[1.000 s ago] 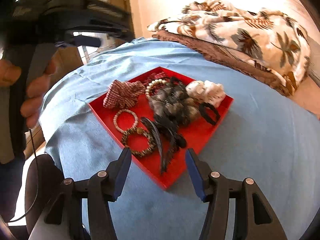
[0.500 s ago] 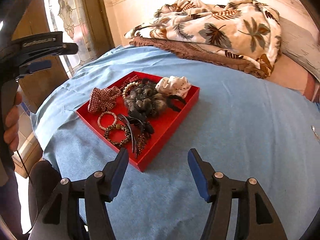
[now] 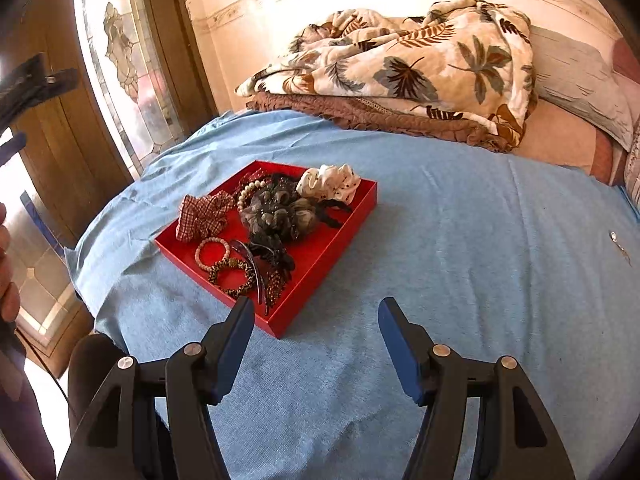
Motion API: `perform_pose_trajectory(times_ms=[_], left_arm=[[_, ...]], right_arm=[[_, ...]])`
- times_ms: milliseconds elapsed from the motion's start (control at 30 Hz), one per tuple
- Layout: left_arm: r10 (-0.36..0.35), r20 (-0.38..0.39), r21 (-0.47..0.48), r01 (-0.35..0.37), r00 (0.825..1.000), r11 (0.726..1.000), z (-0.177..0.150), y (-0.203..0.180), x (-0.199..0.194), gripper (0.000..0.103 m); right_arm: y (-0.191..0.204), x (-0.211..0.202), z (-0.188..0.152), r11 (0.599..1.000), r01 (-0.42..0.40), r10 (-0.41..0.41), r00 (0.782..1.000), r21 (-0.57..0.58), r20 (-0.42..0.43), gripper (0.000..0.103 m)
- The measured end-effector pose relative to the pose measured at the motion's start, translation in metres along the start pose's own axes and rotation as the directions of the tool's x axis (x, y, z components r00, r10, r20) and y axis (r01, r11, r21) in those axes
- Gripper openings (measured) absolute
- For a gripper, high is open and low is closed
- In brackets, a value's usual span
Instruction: Organize jewelry
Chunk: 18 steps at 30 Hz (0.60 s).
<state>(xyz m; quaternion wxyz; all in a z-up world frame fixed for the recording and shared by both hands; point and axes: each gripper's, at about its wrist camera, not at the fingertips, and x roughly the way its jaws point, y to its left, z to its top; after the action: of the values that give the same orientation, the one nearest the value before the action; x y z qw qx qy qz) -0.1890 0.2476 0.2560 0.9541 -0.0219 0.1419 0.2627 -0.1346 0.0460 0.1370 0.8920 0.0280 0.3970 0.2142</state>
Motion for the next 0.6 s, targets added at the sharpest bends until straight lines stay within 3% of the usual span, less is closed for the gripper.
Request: perform_pose_trajectory(times_ms=[133,367,467,600], left_arm=[[0.043,0.034,0.023,-0.044,0.998,0.999,0.0,-0.001,-0.009,0.103],[0.01,0.006,0.071,-0.01,1.0,0.997,-0.008,-0.012,-0.015,0.103],[-0.012,-0.057,0.096,0.017,0.998,0.995,-0.018,-0.015,-0.011,0.103],[-0.055,-0.188,0.092,0.074,0.981,0.993,-0.037,-0.017,-0.001,0.103]], right_arm=[[-0.003,-0.005,0.0,1.0,-0.004,0.004,1.0,0.014,0.012,0.069],[-0.004,-0.013,-0.001,1.0,0.0,-0.001,1.0,0.023,0.029,0.072],[-0.004,-0.017,-0.001,1.0,0.017,-0.018,0.999,0.013,0.042,0.072],[-0.006,-0.02,-0.003,0.999,0.042,-0.043,0.997,0.01,0.059,0.074]])
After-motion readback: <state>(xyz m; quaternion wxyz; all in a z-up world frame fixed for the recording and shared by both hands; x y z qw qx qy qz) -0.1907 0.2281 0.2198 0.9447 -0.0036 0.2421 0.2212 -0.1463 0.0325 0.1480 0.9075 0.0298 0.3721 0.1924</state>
